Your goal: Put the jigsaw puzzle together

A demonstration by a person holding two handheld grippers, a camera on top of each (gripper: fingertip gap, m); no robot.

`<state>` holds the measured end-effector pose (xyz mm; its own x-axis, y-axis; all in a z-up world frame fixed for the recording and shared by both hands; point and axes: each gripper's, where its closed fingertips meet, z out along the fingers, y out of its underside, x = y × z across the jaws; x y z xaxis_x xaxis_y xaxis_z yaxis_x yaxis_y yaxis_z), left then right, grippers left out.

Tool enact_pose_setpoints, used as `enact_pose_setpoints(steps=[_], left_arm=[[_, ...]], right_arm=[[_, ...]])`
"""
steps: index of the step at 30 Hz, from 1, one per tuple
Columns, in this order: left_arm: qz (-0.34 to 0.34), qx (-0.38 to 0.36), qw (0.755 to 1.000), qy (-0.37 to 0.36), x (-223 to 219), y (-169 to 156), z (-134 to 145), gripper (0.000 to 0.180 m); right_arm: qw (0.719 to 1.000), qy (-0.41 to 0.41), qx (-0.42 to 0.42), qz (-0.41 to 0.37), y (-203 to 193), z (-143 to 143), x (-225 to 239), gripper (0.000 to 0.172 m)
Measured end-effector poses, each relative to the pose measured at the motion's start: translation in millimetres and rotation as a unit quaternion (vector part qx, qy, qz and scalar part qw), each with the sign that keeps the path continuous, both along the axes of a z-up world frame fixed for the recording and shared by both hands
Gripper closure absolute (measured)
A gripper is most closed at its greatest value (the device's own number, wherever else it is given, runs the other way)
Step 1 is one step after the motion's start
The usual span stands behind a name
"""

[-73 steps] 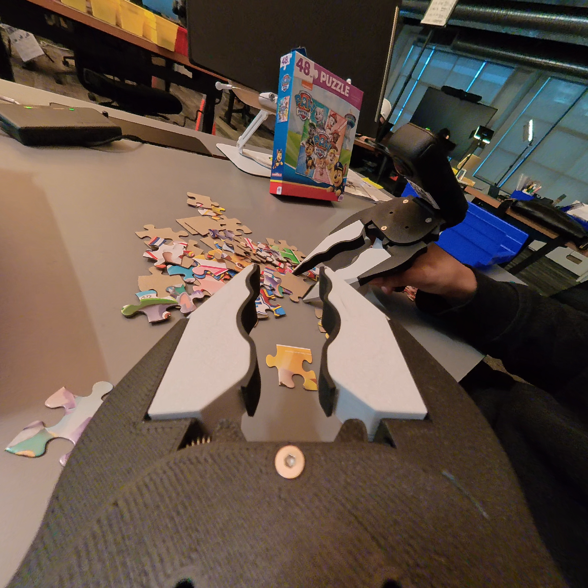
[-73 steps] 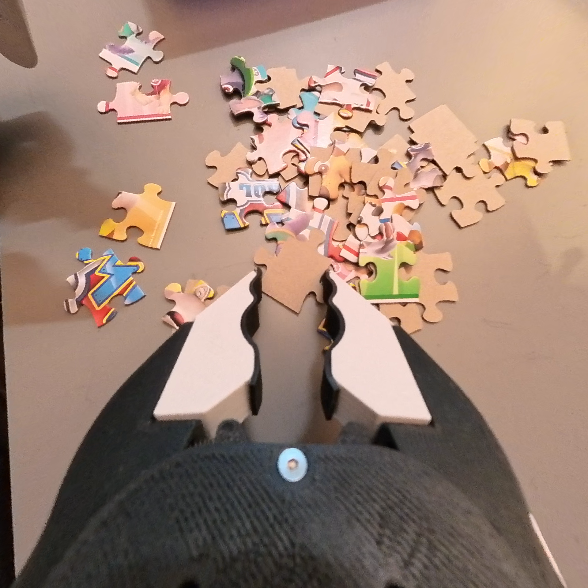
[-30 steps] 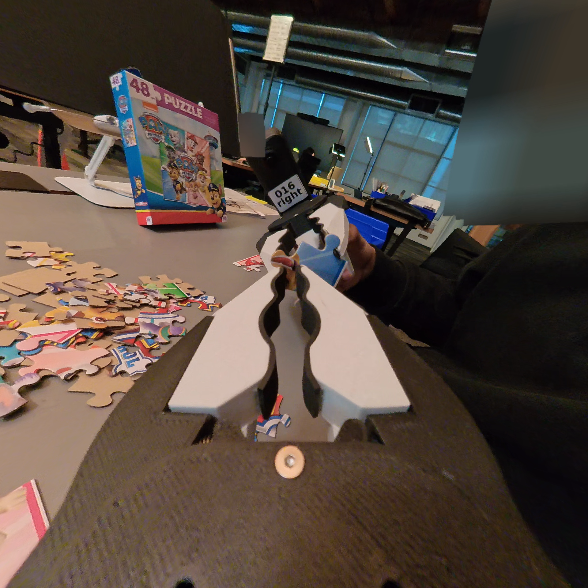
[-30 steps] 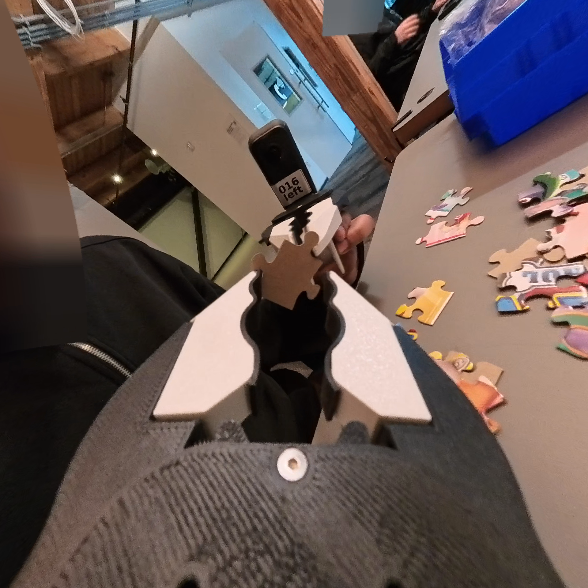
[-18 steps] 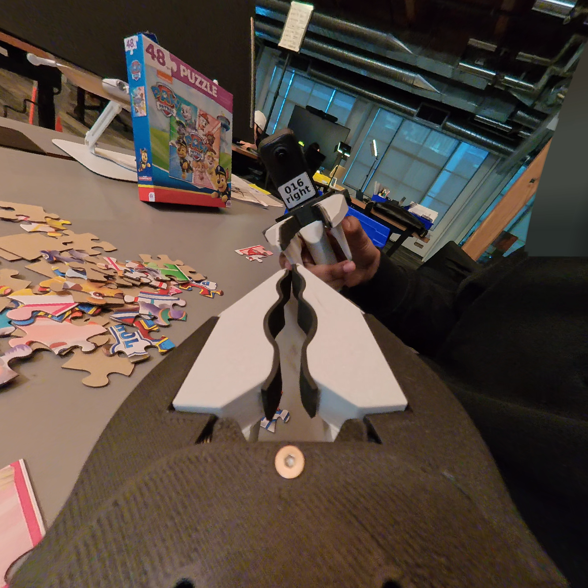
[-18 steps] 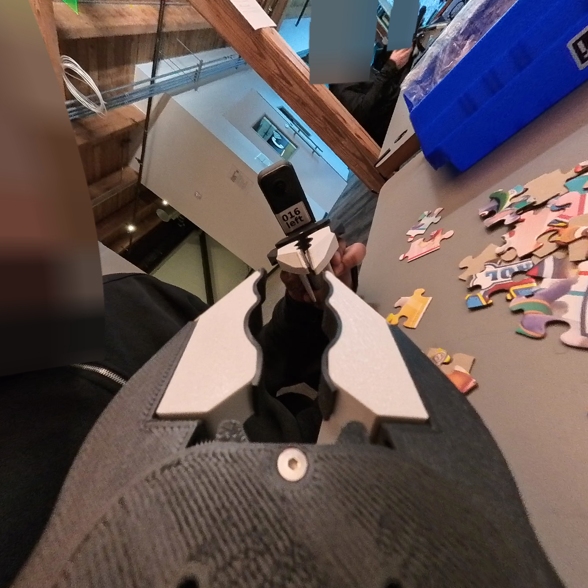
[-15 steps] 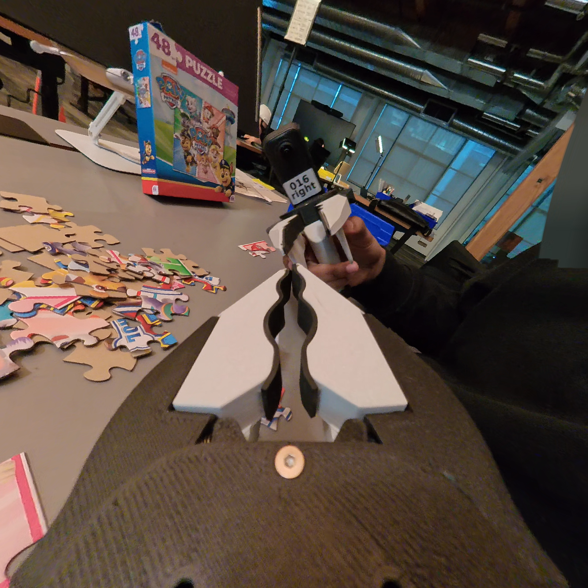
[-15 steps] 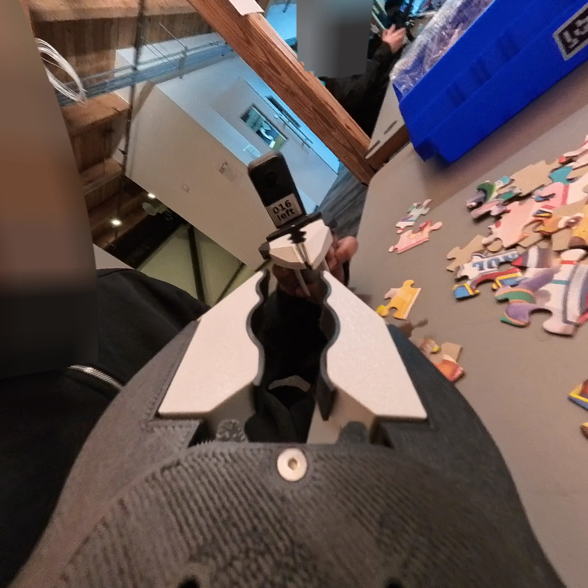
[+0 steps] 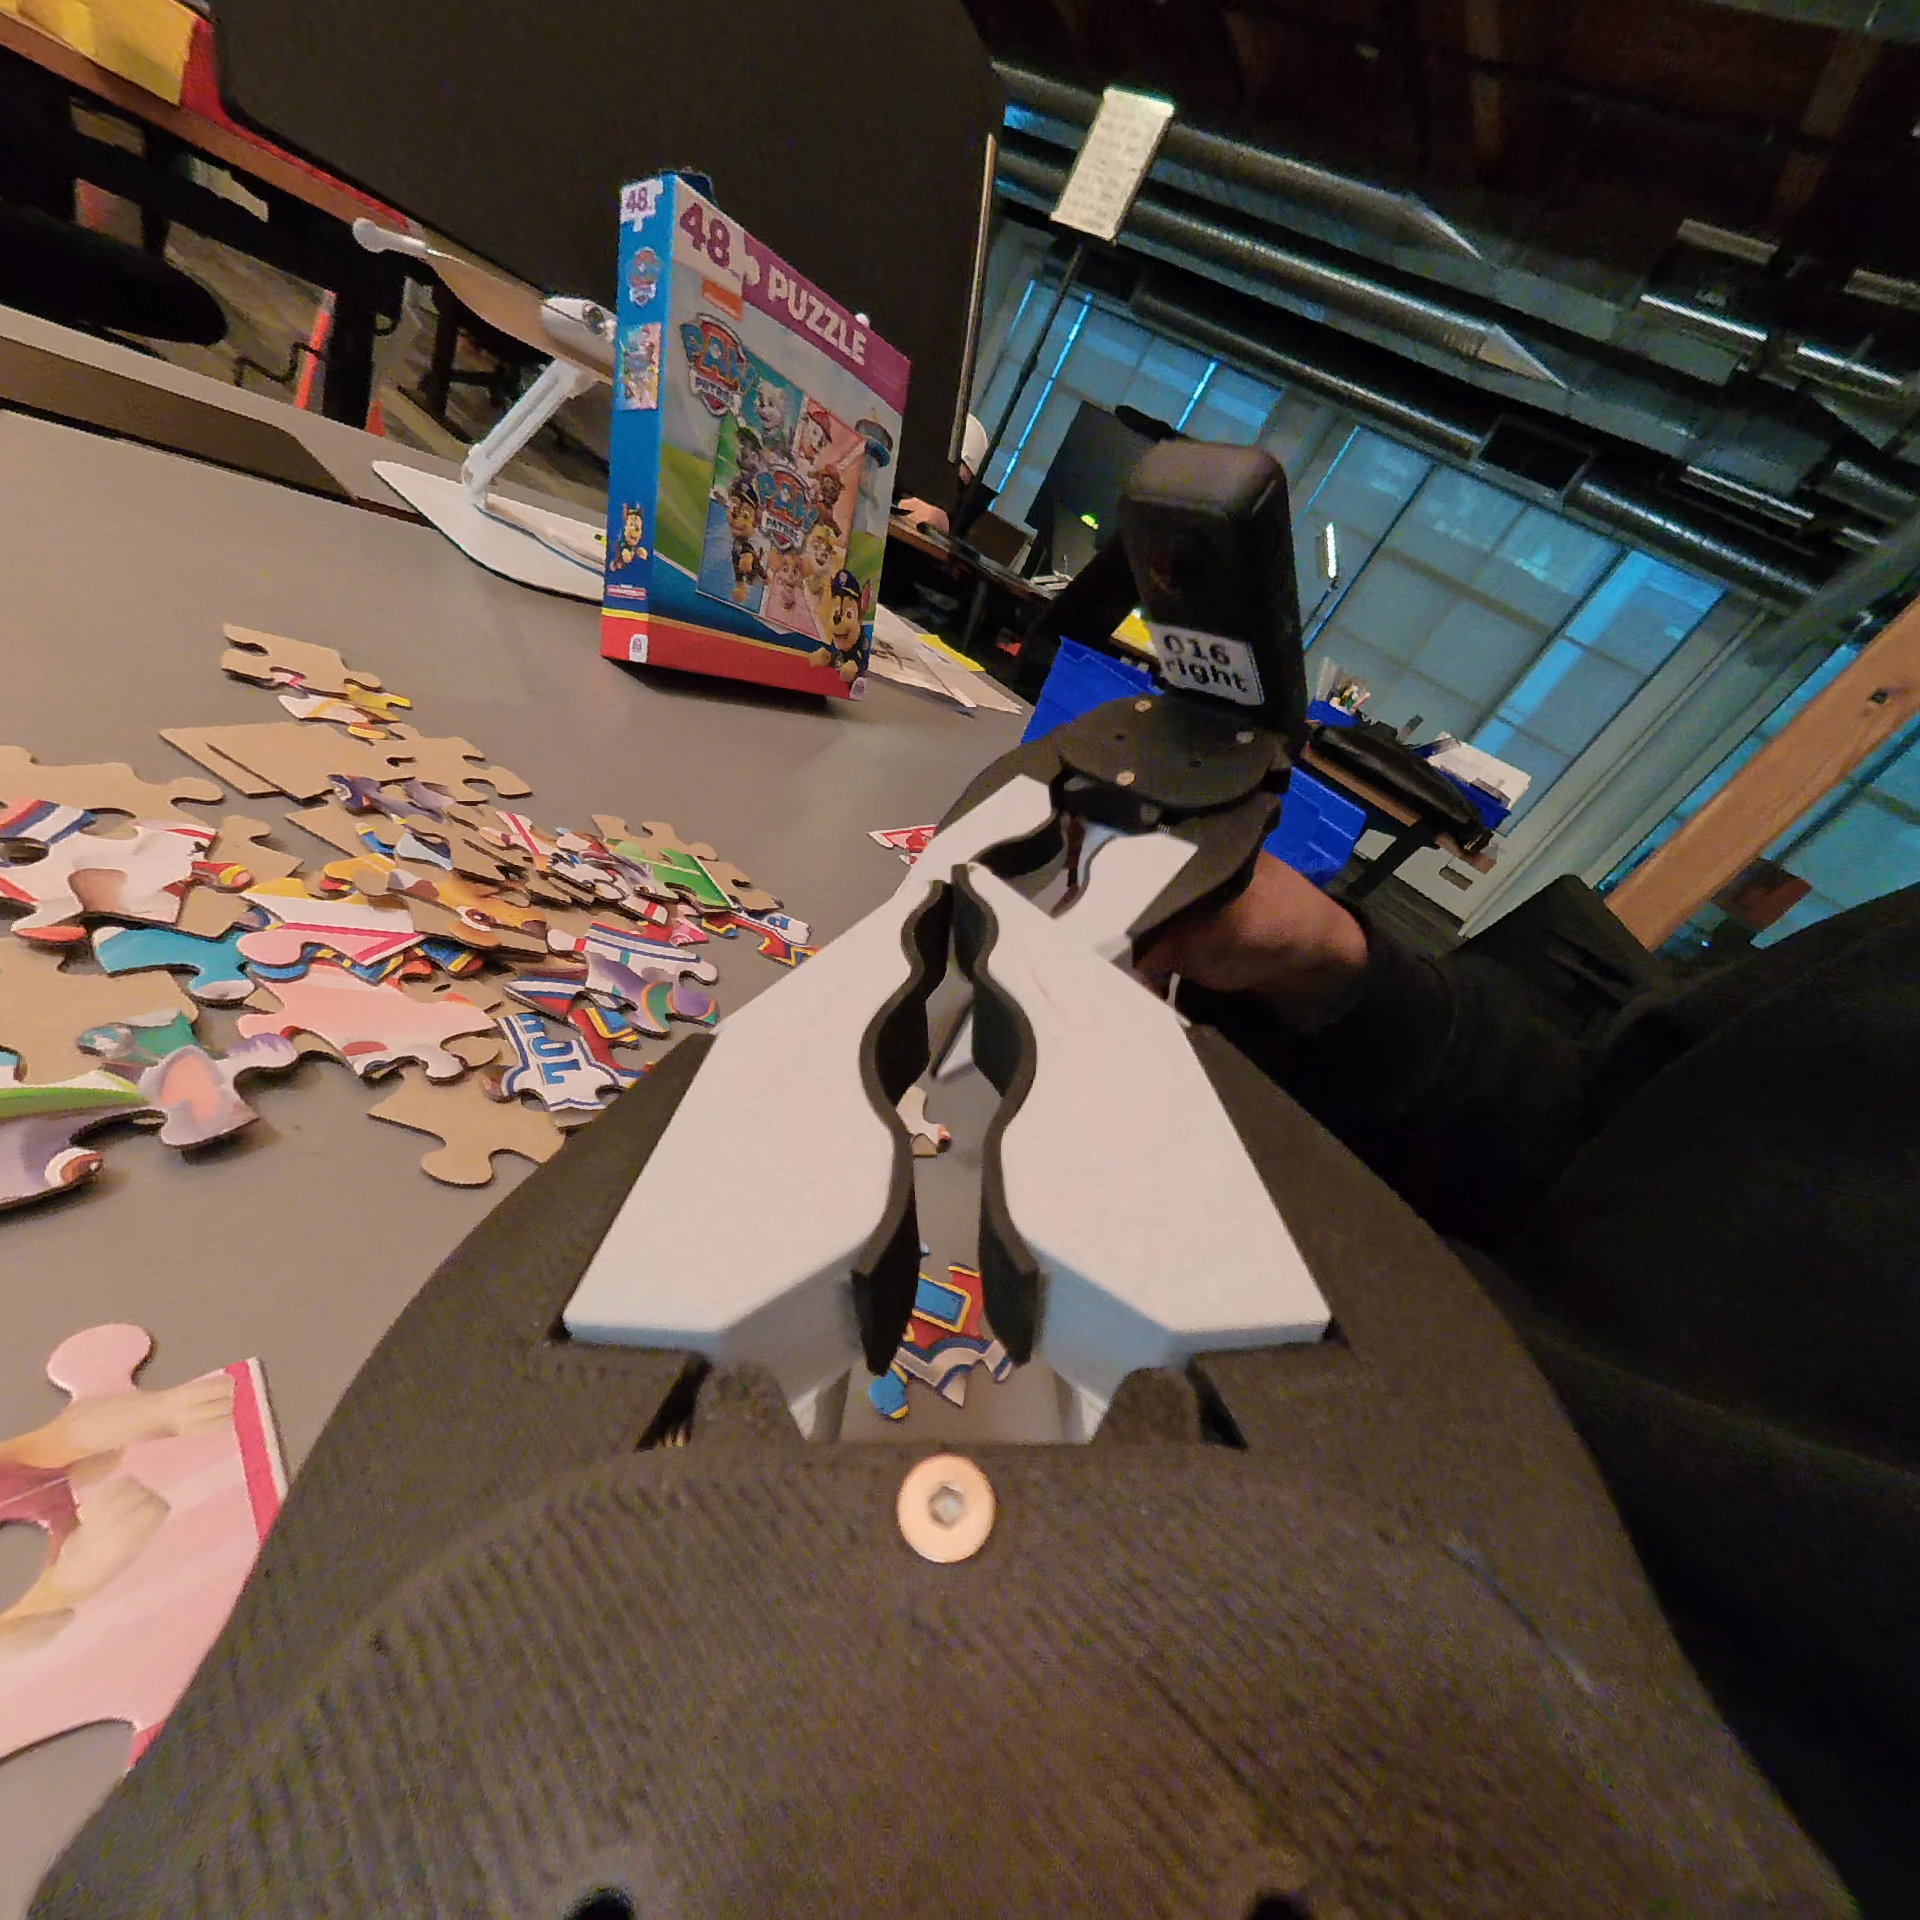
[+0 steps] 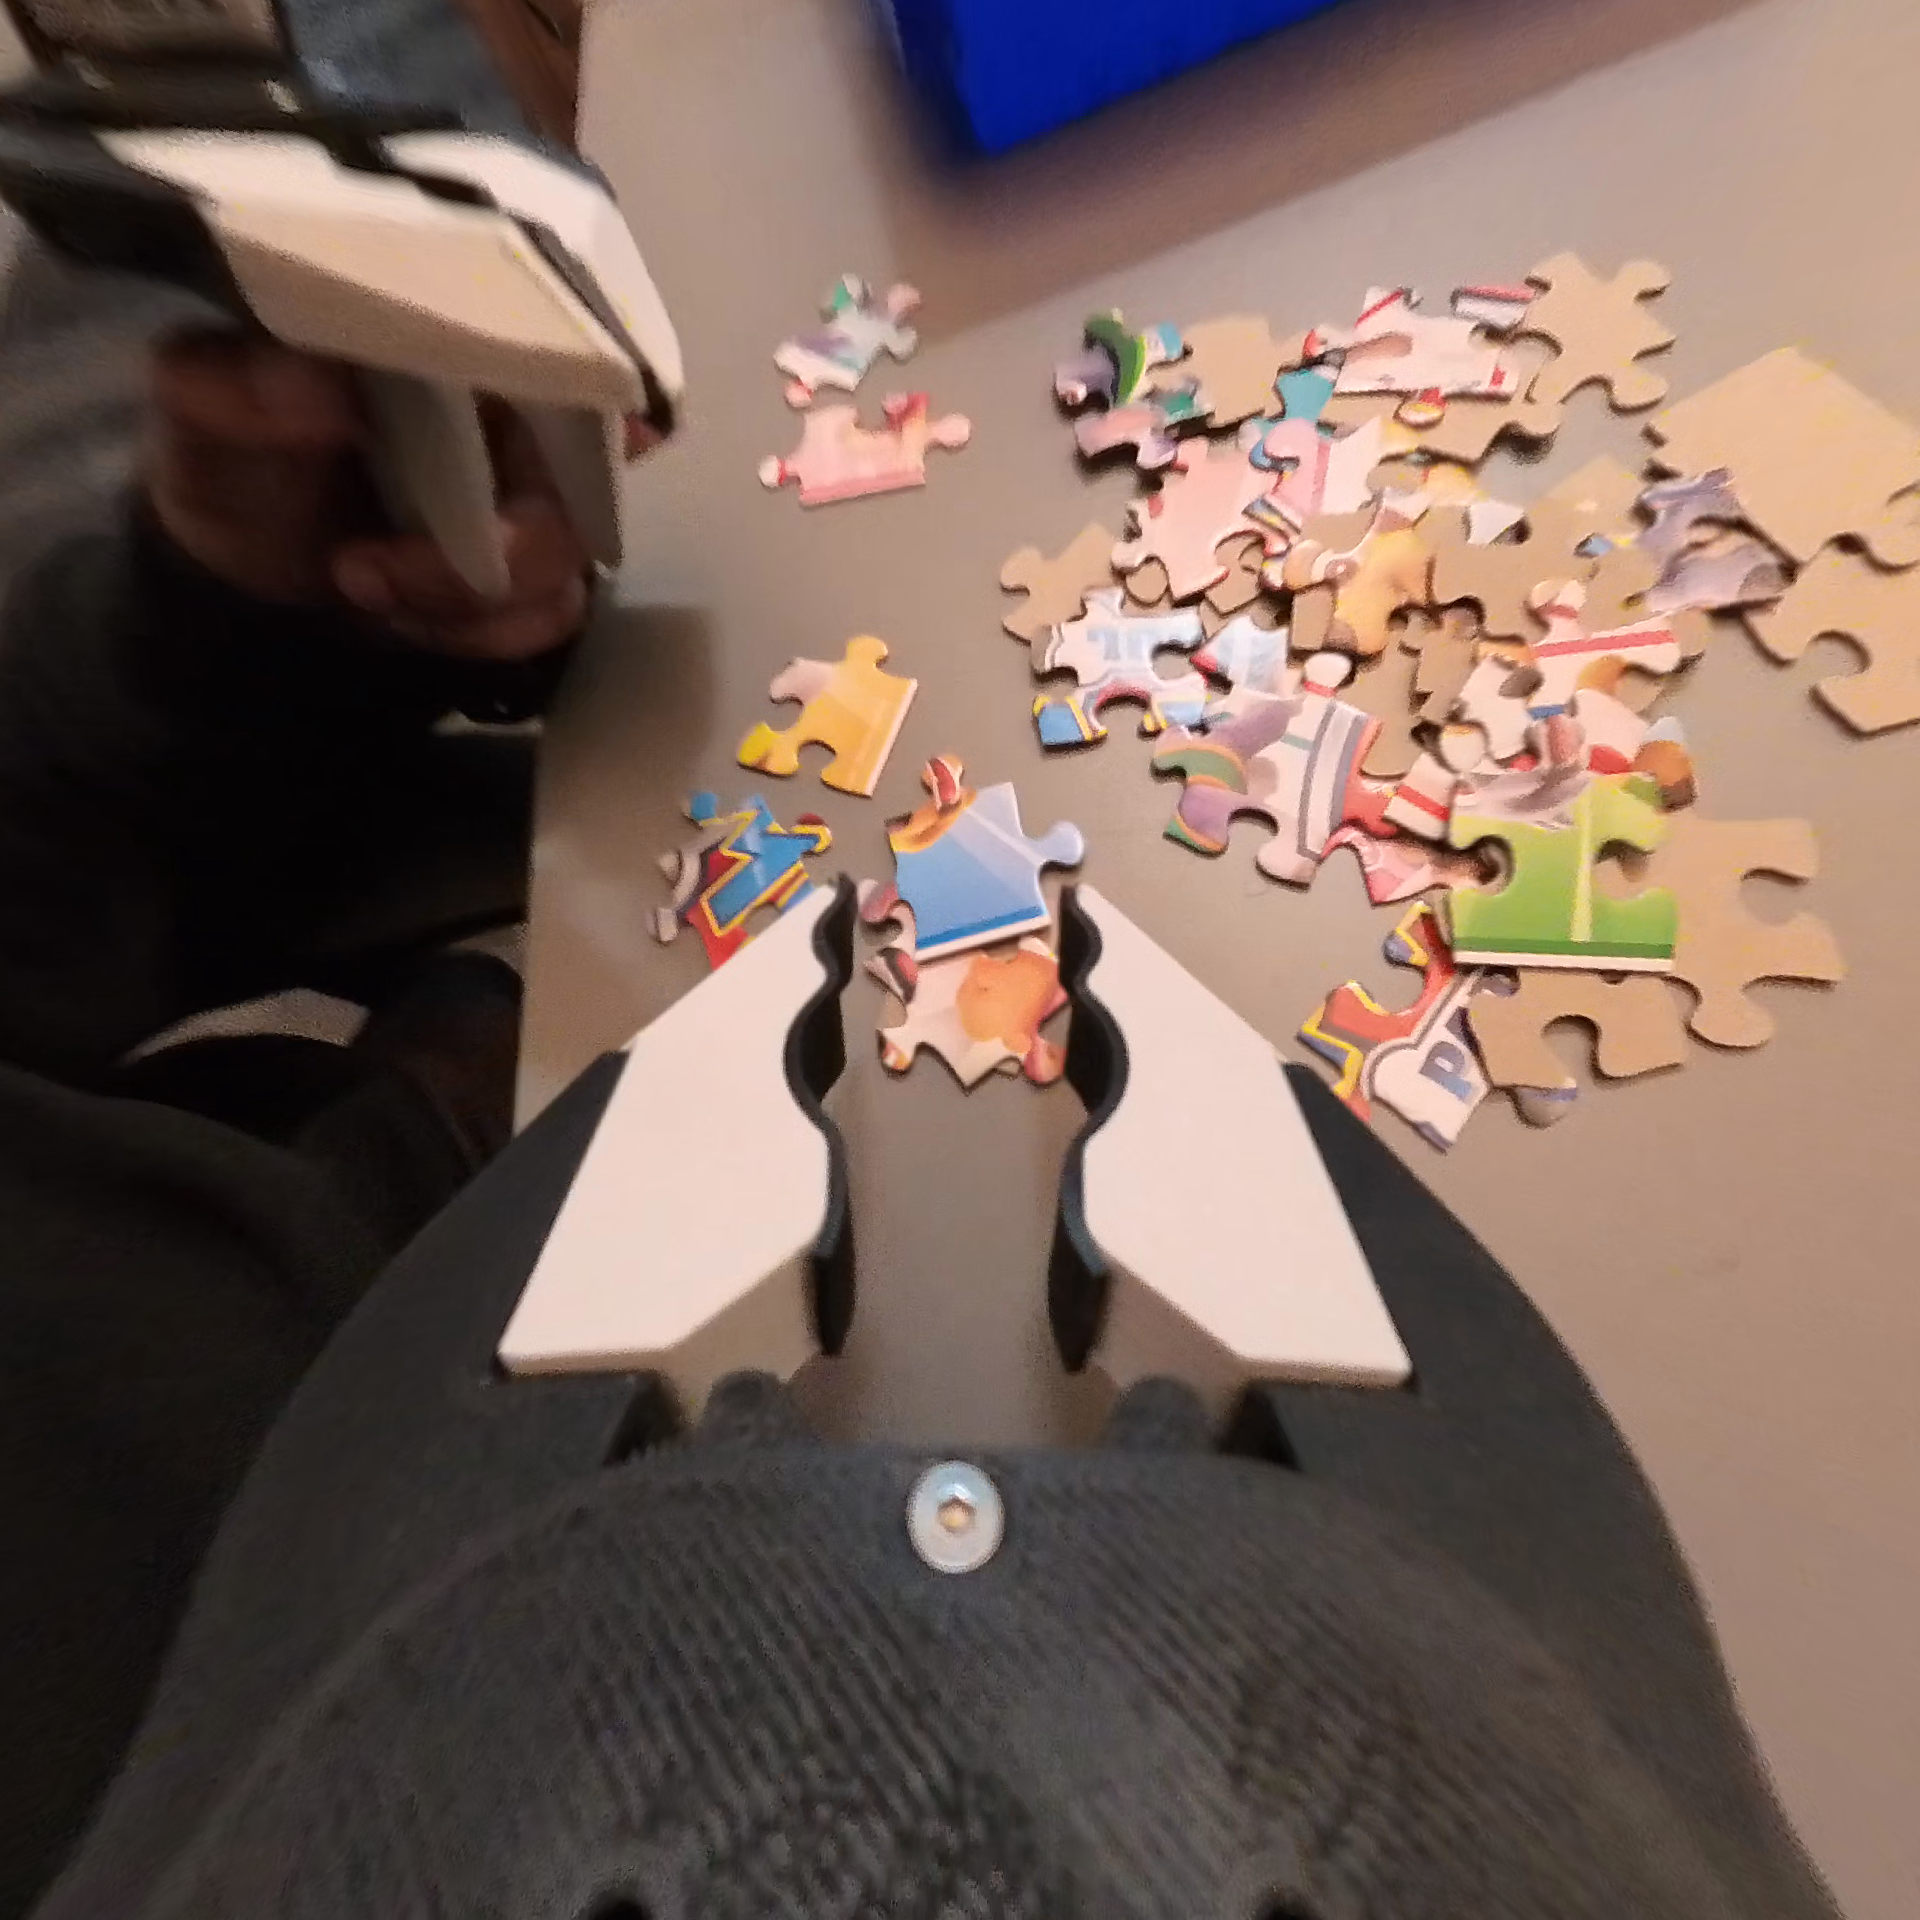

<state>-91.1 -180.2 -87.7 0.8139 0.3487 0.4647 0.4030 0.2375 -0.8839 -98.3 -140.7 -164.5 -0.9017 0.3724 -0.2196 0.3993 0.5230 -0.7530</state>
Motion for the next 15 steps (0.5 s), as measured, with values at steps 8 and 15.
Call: enact_pose_setpoints(steps=[8,15], left_arm=[[-0.002,-0.005,1.0,0.0,0,1,-2,0.18],[0.002,-0.001,1.0,0.002,0,-2,0,0.18]], right_arm=[[0.992,0.073,0.107,0.01,-5,-26,-6,0.134],[0.993,0.078,0.094,0.003,-3,-20,-10,0.143]])
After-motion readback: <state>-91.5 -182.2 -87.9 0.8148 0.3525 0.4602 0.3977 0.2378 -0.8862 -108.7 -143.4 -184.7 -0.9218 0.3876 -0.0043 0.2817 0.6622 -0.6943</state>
